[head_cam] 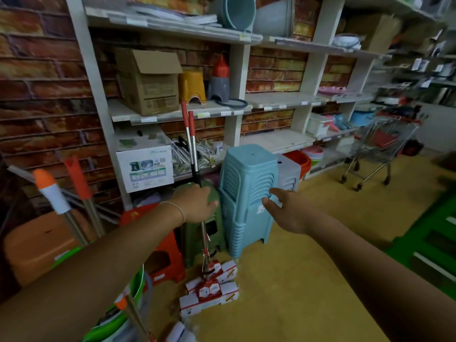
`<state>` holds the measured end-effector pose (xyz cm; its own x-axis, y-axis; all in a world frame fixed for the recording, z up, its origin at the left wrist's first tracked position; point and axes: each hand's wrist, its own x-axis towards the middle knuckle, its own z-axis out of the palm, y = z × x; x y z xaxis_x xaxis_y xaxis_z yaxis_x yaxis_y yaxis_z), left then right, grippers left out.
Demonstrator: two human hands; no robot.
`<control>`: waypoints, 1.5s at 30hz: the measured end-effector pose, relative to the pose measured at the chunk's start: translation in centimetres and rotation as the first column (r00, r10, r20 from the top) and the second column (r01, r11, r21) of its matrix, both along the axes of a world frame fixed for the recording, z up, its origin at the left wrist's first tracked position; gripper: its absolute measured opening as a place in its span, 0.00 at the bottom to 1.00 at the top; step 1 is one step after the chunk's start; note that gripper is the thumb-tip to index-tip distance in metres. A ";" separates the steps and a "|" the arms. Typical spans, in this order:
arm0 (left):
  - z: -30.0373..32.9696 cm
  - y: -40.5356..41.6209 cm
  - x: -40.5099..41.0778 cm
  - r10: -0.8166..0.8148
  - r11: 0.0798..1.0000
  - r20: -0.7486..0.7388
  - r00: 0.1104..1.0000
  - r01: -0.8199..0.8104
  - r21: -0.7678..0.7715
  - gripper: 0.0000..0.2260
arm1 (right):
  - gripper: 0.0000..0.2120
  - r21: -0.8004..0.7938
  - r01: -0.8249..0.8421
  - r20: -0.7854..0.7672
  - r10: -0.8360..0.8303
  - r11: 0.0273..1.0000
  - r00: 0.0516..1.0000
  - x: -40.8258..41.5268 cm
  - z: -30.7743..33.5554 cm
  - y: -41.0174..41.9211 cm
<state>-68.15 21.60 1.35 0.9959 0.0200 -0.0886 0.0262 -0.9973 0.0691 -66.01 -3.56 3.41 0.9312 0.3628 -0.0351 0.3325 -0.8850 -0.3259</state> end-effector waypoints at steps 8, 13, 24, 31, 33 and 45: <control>-0.1 5.5 14.6 0.015 0.993 -0.025 1.000 -0.018 -0.120 0.22 | 0.31 0.014 0.052 -0.021 -0.051 0.999 0.998 13.9 -0.1 4.5; -1.6 8.4 19.6 0.047 0.985 0.032 0.998 -0.041 -0.171 0.24 | 0.30 0.044 0.042 -0.039 -0.041 0.998 0.998 19.7 -1.0 8.1; -6.4 12.6 25.9 0.210 0.937 -0.023 0.978 -0.207 -0.282 0.23 | 0.25 0.066 -0.123 -0.198 0.134 0.990 0.971 30.3 -6.2 18.3; -10.7 16.1 30.1 0.404 0.853 -0.115 0.908 -0.419 -0.313 0.23 | 0.27 0.093 -0.262 -0.325 0.279 0.960 0.904 39.9 -11.8 23.8; -11.7 16.8 31.3 0.445 0.831 -0.127 0.886 -0.462 -0.309 0.25 | 0.25 0.105 -0.265 -0.370 0.285 0.958 0.884 42.4 -13.1 25.2; -14.6 17.8 40.5 0.472 0.848 -0.125 0.873 -0.488 -0.207 0.27 | 0.14 0.117 -0.288 -0.357 0.311 0.950 0.881 56.6 -22.1 36.0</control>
